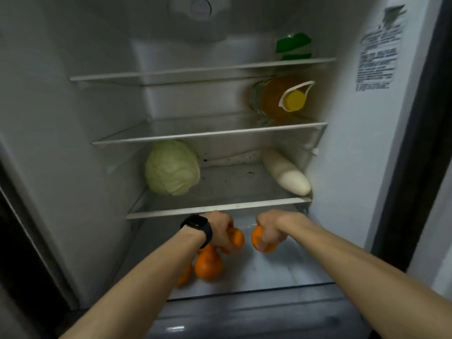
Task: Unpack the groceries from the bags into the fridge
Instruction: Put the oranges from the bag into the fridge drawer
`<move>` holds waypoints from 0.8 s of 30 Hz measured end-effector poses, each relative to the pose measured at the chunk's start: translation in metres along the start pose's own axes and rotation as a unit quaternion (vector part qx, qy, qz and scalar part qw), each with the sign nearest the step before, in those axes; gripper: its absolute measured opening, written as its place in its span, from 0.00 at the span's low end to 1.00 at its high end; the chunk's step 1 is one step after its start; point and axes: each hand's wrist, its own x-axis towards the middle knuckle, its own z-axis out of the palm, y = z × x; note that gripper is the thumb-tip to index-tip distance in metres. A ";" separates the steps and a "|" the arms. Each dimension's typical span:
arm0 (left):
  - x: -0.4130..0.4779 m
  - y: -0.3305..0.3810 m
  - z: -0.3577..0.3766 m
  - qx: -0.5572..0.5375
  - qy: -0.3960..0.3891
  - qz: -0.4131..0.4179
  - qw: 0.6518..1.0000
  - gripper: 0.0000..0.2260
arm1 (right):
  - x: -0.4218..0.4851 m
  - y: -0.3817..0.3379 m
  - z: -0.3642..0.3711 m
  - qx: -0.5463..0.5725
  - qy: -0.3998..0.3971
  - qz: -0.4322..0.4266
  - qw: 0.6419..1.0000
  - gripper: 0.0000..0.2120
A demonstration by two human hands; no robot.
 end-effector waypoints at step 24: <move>-0.060 -0.019 -0.013 -0.043 0.037 -0.011 0.998 0.31 | -0.071 0.004 -0.006 0.179 0.212 -0.043 0.960 0.24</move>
